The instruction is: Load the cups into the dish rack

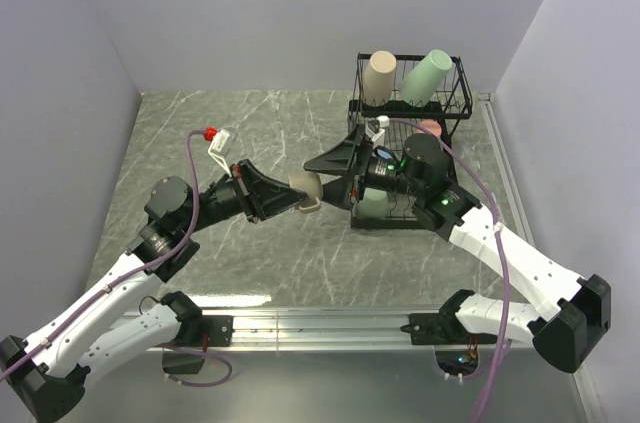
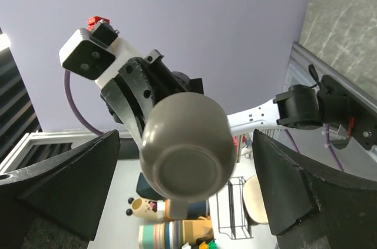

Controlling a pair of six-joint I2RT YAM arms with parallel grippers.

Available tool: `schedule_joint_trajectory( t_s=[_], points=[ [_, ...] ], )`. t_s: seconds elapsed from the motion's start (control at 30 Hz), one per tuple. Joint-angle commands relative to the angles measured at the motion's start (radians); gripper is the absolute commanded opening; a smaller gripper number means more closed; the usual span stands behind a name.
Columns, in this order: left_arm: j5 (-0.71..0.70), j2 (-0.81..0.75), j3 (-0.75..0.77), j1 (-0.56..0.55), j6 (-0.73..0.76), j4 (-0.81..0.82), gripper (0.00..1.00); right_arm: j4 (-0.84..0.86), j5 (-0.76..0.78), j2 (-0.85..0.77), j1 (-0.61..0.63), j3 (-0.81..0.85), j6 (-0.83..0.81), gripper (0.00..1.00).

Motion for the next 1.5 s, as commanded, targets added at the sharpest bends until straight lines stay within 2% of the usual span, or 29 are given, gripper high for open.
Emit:
schedule_joint_trajectory(
  t_s=[0.0, 0.07, 0.1, 0.2, 0.27, 0.3, 0.37, 0.43, 0.47, 0.5, 0.6, 0.67, 0.97, 1.47],
  points=[
    [-0.007, -0.013, 0.028, -0.005, 0.032, 0.054, 0.01, 0.072, -0.001, 0.017, 0.018, 0.080, 0.009, 0.97],
    [-0.007, -0.013, 0.034, -0.005, 0.038, 0.043, 0.01, 0.077, 0.001, 0.023, 0.021, 0.087, 0.010, 0.86],
    [-0.010, -0.014, 0.035, -0.005, 0.040, 0.039, 0.01, 0.078, 0.004, 0.020, 0.021, 0.085, 0.010, 0.71],
    [-0.019, -0.017, 0.041, -0.005, 0.047, 0.019, 0.01, 0.071, 0.007, 0.006, 0.021, 0.076, 0.007, 0.42],
    [-0.025, -0.019, 0.045, -0.005, 0.055, 0.002, 0.01, 0.067, 0.009, -0.014, 0.021, 0.067, 0.010, 0.37],
    [-0.025, -0.019, 0.045, -0.005, 0.055, -0.001, 0.01, 0.067, 0.009, -0.020, 0.021, 0.053, 0.012, 0.30],
    [-0.027, -0.019, 0.041, -0.006, 0.055, -0.009, 0.01, 0.069, 0.015, -0.037, 0.021, 0.039, 0.018, 0.22],
    [-0.029, -0.019, 0.037, -0.005, 0.054, -0.007, 0.01, 0.086, 0.010, -0.040, 0.023, 0.034, 0.023, 0.26],
    [-0.029, -0.020, 0.032, -0.005, 0.052, -0.006, 0.01, 0.083, -0.003, -0.035, 0.021, 0.038, 0.020, 0.32],
    [-0.032, -0.022, 0.031, -0.005, 0.054, -0.004, 0.01, 0.083, -0.010, -0.034, 0.021, 0.048, 0.018, 0.51],
    [-0.036, -0.025, 0.032, -0.006, 0.055, -0.012, 0.01, 0.078, -0.022, -0.032, 0.023, 0.074, 0.010, 0.68],
    [-0.038, -0.022, 0.032, -0.006, 0.057, -0.013, 0.01, 0.066, -0.020, -0.031, 0.023, 0.088, 0.004, 0.72],
    [-0.055, -0.022, 0.025, -0.005, 0.060, -0.021, 0.01, 0.100, -0.039, -0.014, 0.021, 0.117, 0.033, 0.80],
    [-0.104, -0.023, 0.023, -0.006, 0.063, -0.035, 0.01, 0.106, -0.073, 0.001, 0.052, 0.134, 0.037, 0.80]
  ],
)
